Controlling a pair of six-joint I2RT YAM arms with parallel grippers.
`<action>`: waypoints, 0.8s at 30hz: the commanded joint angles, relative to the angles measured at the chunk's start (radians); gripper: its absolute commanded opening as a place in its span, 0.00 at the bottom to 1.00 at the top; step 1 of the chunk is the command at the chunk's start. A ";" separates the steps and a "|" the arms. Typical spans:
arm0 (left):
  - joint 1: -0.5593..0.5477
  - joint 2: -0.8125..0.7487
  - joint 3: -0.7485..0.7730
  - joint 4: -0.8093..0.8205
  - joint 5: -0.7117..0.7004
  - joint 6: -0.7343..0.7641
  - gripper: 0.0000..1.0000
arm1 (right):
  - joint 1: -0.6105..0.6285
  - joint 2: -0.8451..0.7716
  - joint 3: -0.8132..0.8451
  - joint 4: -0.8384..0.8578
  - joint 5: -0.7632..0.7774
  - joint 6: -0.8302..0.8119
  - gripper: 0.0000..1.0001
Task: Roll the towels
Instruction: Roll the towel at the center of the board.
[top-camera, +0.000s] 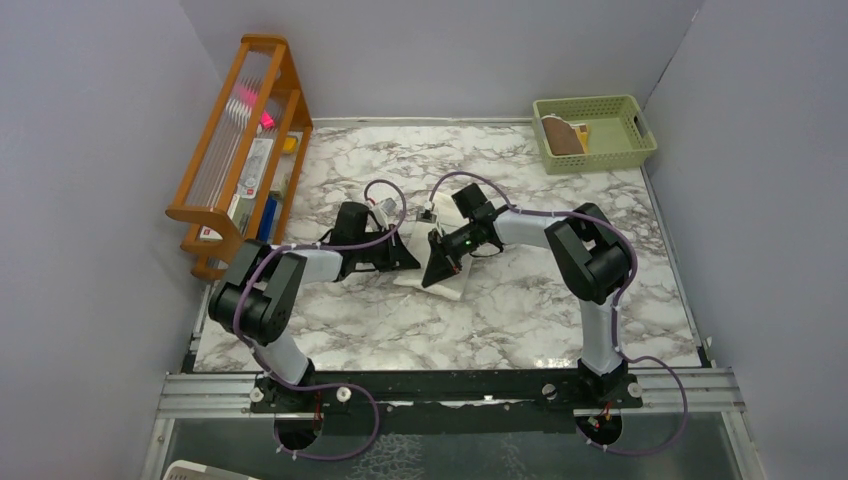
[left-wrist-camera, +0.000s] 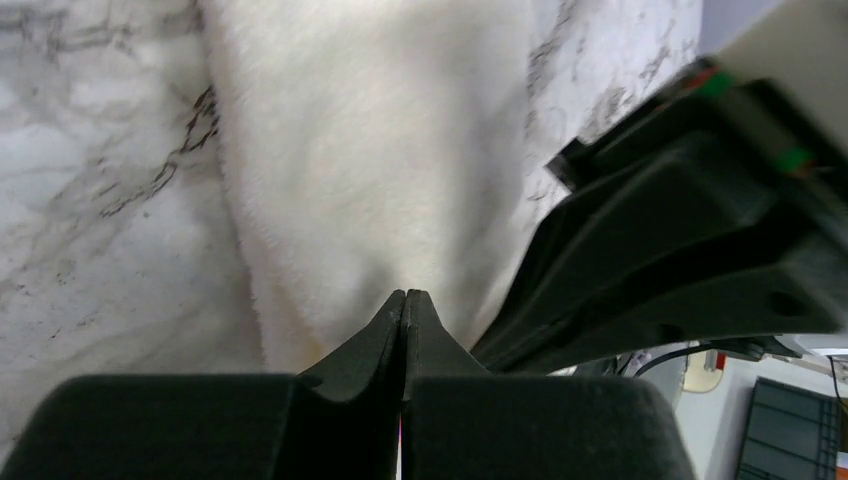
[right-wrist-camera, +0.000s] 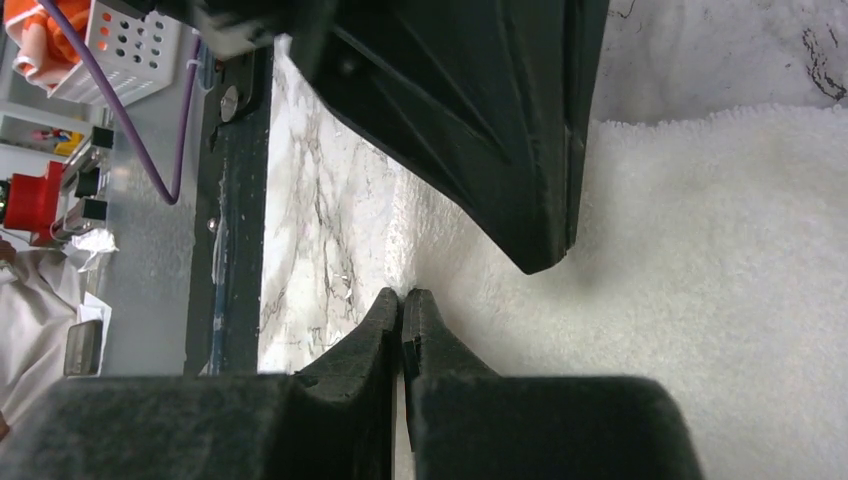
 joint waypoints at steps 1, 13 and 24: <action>-0.002 0.057 -0.022 0.046 0.047 -0.014 0.00 | -0.014 -0.029 -0.006 0.028 -0.043 0.003 0.01; 0.055 0.002 0.067 -0.310 -0.101 0.165 0.00 | -0.041 -0.043 -0.035 0.069 -0.060 0.023 0.01; 0.149 -0.122 0.229 -0.478 0.019 0.285 0.00 | -0.054 0.006 -0.021 0.098 -0.027 0.072 0.01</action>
